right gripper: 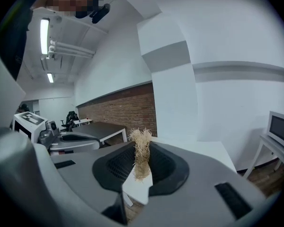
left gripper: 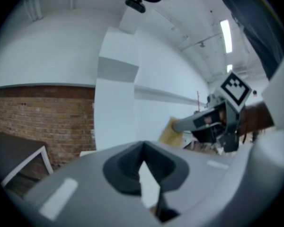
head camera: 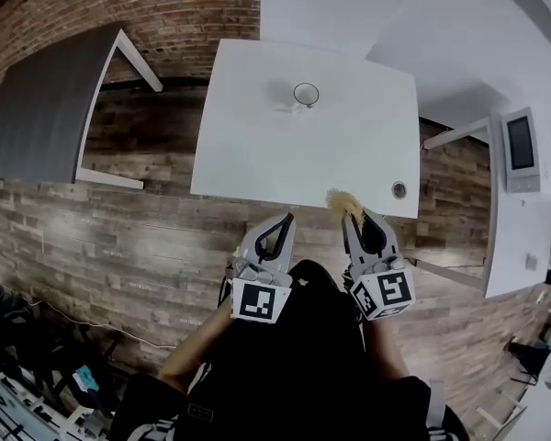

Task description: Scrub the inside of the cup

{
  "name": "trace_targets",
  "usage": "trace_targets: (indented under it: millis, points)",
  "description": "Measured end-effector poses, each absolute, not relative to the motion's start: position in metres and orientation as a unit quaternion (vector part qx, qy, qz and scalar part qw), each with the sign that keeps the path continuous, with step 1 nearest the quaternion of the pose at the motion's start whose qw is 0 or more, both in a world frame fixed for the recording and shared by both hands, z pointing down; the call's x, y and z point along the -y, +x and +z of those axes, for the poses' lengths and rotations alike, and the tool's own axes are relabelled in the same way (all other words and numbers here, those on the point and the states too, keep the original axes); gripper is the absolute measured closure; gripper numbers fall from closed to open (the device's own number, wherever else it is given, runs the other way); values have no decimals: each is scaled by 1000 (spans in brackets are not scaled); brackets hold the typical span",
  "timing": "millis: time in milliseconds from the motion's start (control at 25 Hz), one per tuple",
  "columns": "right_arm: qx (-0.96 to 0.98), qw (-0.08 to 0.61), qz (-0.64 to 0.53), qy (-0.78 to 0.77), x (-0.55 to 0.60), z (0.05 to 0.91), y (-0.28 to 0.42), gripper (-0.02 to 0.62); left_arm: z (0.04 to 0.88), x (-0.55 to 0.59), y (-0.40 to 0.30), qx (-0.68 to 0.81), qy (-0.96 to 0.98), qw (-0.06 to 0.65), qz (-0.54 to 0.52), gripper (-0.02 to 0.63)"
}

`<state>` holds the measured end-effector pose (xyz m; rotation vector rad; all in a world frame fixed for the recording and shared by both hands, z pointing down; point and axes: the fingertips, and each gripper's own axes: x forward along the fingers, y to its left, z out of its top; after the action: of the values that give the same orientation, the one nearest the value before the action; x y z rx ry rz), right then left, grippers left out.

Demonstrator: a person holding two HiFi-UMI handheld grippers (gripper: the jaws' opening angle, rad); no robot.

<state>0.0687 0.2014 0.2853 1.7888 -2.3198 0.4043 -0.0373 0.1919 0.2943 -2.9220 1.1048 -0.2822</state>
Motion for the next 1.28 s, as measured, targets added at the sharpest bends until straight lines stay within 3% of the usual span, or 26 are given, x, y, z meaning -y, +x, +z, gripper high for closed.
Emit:
trace_targets:
  millis: [280,760,920,1280]
  points:
    - [781,99,129,604,-152,283,69,534,303,-144,-40,-351,-932,-10,-95,603]
    - [818,117,133,547,-26,306,115,532,346,-38,15,-388,-911,-29,-140,600]
    - [824,122,150,533,5,315,125,532,372,-12,22,-384,-904,-57,-176,527]
    - [807,130,197,542,61,348,127,534,467,47,31,-338,-904,-102,-241,474]
